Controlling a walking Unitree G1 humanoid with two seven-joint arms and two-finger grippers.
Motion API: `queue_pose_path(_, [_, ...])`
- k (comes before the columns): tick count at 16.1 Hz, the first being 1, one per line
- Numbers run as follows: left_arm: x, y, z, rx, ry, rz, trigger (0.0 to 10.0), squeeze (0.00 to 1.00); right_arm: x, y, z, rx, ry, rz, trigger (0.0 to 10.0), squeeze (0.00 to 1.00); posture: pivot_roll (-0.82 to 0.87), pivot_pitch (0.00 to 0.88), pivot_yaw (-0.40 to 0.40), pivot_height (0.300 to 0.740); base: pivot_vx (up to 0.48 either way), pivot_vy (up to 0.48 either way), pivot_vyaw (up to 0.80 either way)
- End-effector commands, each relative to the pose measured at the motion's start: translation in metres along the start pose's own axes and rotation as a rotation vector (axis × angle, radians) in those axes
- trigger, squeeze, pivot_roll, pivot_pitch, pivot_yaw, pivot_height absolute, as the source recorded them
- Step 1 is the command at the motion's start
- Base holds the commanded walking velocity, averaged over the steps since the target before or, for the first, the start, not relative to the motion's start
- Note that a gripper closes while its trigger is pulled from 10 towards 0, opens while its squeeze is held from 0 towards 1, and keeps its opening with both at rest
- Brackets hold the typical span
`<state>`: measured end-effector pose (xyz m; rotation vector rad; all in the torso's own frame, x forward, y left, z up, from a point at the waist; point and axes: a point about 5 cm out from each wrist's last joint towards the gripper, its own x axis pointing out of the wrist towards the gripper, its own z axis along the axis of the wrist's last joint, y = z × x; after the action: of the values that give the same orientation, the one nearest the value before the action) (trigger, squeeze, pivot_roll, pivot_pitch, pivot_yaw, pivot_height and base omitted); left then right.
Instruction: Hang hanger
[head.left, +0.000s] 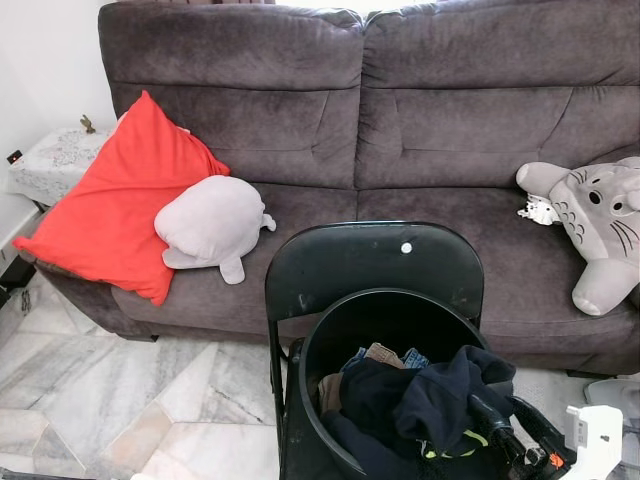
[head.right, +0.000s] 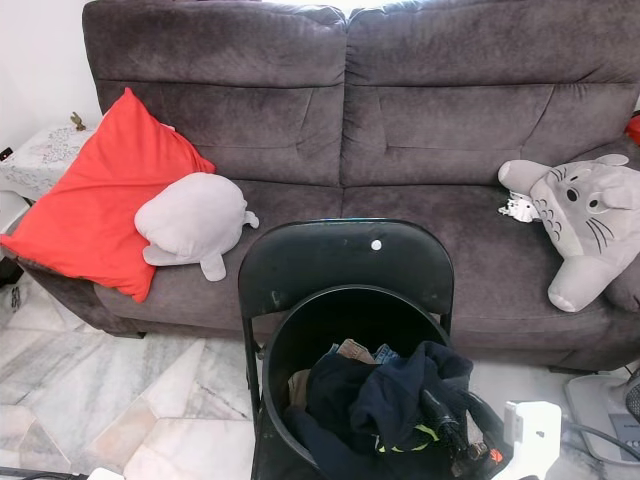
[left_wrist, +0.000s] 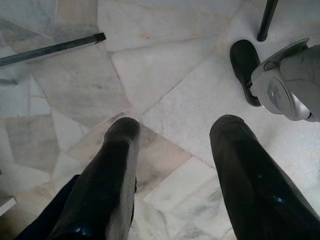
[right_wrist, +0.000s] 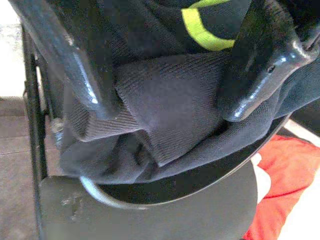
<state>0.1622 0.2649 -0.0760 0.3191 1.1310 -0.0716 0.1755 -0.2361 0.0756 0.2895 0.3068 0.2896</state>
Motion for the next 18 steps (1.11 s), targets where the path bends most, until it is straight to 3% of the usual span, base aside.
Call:
queue_pose_path(1, [-0.002, 0.005, -0.011, 0.017, 0.038, 0.01, 10.0, 0.0, -0.002, 0.012, -0.003, 0.021, 0.01, 0.064, 10.0, 0.0, -0.1, 0.103, 0.092, 0.74, 0.0, 0.0, 0.0])
queue_pose_path(6, [-0.002, 0.005, -0.011, 0.019, 0.041, 0.008, 10.0, 0.0, -0.008, 0.037, -0.009, 0.058, 0.025, 0.164, 10.0, 0.0, -0.1, 0.102, 0.09, 0.74, 0.0, 0.0, 0.0])
queue_pose_path(12, [-0.002, 0.004, -0.01, 0.02, 0.04, 0.007, 10.0, 0.0, -0.012, 0.053, -0.012, 0.102, 0.027, 0.209, 10.0, 0.0, -0.11, 0.101, 0.087, 0.74, 0.0, 0.0, 0.0])
queue_pose_path(18, [-0.002, 0.004, -0.011, 0.023, 0.044, 0.002, 10.0, 0.0, -0.025, 0.06, -0.025, 0.141, 0.076, 0.112, 10.0, 0.0, -0.11, 0.104, 0.084, 0.74, 0.0, 0.0, 0.0])
